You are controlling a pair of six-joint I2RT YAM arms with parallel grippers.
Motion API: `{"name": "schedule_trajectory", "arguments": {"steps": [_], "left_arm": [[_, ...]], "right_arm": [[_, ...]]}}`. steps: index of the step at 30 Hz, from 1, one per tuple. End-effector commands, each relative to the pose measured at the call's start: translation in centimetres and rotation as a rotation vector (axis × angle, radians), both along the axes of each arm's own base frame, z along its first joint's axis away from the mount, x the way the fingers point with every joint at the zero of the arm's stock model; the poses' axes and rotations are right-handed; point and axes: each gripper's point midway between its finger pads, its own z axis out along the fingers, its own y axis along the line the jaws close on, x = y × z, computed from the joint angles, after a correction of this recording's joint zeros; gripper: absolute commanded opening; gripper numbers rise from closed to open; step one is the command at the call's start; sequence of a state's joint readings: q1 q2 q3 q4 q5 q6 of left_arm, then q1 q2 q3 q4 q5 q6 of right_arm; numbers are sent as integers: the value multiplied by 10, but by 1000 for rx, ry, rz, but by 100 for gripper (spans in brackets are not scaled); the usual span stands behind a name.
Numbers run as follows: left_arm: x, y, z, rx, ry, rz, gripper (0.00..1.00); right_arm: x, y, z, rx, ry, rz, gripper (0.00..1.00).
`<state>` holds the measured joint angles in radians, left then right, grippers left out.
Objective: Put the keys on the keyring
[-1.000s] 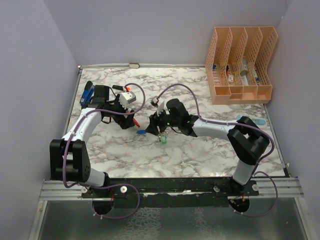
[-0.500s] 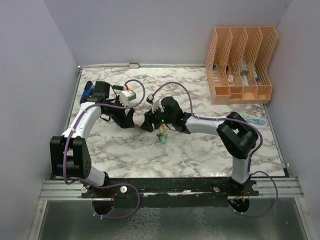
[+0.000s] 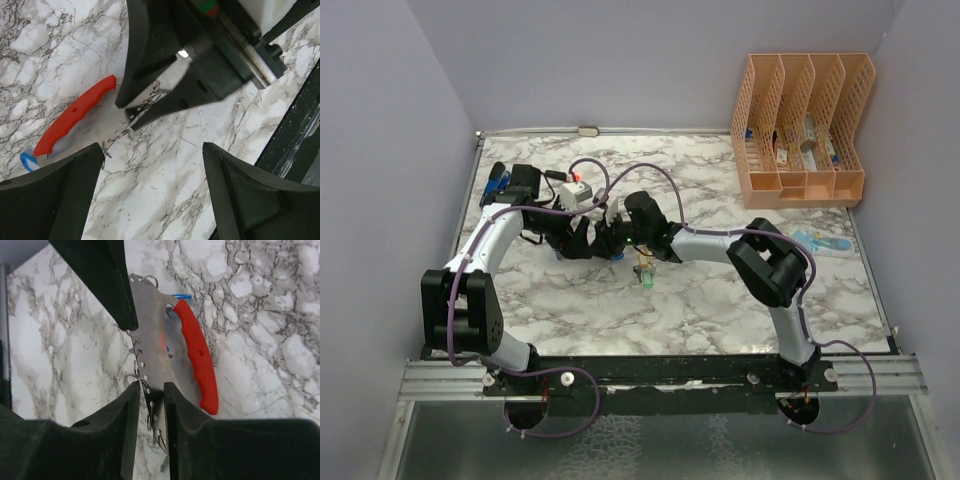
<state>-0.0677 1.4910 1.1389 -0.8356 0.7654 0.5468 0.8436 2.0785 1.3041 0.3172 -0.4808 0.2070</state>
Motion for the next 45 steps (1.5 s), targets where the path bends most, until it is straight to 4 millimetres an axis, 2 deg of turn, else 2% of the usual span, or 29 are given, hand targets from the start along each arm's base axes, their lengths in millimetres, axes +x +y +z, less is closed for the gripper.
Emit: {"name": "schedule_trajectory", "arguments": {"steps": [1,4,7,17,21,23,26,28,34,39,42,45], "left_arm": [[6,-5,12,-24,-15,-1,84],[12,1,14,14,-46,18,84],[19,8,22,53,-97,35,84],[33,35,36,196,-231,52,88],[34,37,38,189,-235,55,88],[32,34,39,174,-233,50,88],[33,32,37,158,-237,54,88],[36,34,36,157,-243,71,88],[41,37,32,143,-246,102,87],[36,36,23,120,-237,90,86],[34,36,22,94,-246,72,84],[40,43,20,66,-262,110,83]], "right_arm": [[-2,12,-3,13,-13,55,19],[-4,10,-10,2,0,58,13],[-6,8,-14,-3,6,60,2],[-24,0,-24,-28,40,123,2],[-29,-2,-24,-31,45,139,2],[-27,-1,-23,-35,47,135,8],[-20,-3,-24,-62,45,98,24],[-17,-7,-21,-72,34,64,28],[-15,-22,-3,-94,-7,10,35],[-19,-23,17,-69,-12,15,37],[-24,-24,19,-77,8,35,37],[-29,-23,11,-84,51,48,36]]}}
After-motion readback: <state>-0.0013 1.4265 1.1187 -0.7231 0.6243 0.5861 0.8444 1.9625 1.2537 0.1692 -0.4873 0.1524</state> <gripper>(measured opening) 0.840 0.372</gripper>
